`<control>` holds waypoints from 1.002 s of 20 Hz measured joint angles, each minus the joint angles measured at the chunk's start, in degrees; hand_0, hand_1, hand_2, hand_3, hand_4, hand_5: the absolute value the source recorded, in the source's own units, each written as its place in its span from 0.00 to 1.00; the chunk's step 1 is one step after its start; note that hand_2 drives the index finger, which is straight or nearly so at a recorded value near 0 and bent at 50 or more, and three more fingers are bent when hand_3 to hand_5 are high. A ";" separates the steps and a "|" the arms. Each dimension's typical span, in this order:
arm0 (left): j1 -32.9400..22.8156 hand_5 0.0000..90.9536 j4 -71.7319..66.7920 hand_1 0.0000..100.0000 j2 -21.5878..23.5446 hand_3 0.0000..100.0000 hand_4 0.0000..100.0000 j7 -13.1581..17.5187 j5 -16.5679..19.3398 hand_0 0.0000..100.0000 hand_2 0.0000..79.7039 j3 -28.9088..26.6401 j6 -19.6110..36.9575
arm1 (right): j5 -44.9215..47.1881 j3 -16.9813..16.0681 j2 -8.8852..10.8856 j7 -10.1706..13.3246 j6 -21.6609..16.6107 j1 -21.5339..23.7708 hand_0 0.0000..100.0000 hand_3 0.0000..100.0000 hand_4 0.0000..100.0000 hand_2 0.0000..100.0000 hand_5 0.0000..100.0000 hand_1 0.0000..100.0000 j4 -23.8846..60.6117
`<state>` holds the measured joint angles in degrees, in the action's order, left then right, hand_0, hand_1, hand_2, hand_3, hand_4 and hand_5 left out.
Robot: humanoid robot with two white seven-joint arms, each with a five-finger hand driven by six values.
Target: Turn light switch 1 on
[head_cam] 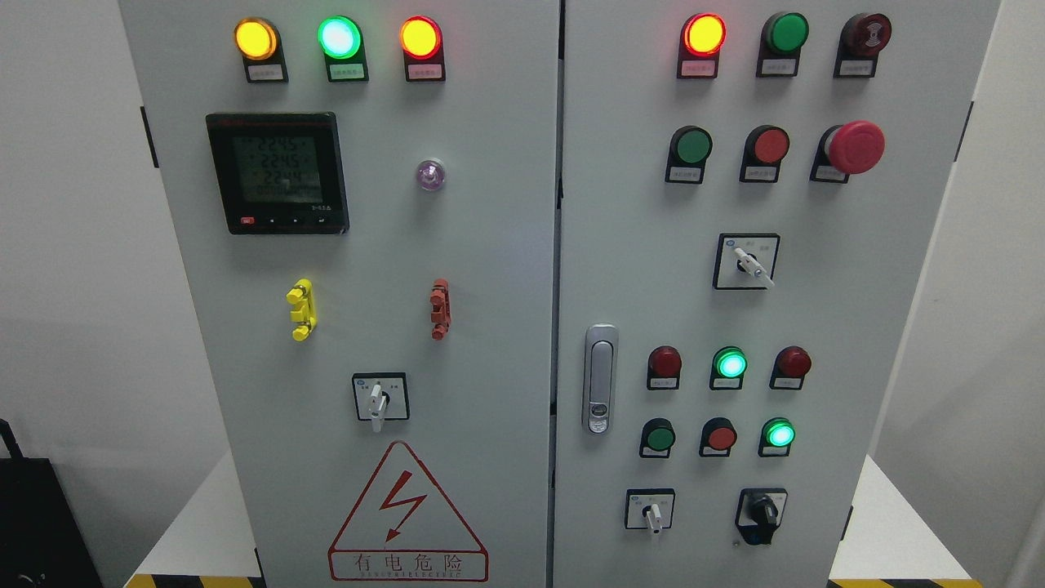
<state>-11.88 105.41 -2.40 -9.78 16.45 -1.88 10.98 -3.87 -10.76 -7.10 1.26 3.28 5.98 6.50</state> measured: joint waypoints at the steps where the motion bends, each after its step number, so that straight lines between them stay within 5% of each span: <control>1: 0.52 0.96 0.52 0.44 -0.18 0.97 1.00 -0.63 0.57 0.00 0.67 0.54 -0.88 | 0.00 0.00 0.00 0.00 0.00 0.00 0.00 0.00 0.00 0.00 0.00 0.00 0.00; 10: 4.96 0.97 3.92 0.42 -1.56 1.00 1.00 -6.66 3.35 0.00 0.67 5.19 -9.91 | 0.00 -0.02 0.00 -0.01 0.00 0.00 0.00 0.00 0.00 0.00 0.00 0.00 0.00; 20: 9.37 0.97 5.27 0.37 -2.59 1.00 1.00 -7.71 -2.57 0.00 0.67 9.03 -11.08 | 0.00 -0.02 0.01 -0.01 0.00 0.00 0.00 0.00 0.00 0.00 0.00 0.00 0.00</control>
<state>-2.52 110.69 -4.99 -17.49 13.87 7.15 -0.10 -3.87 -10.78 -7.09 1.25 3.28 5.98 6.50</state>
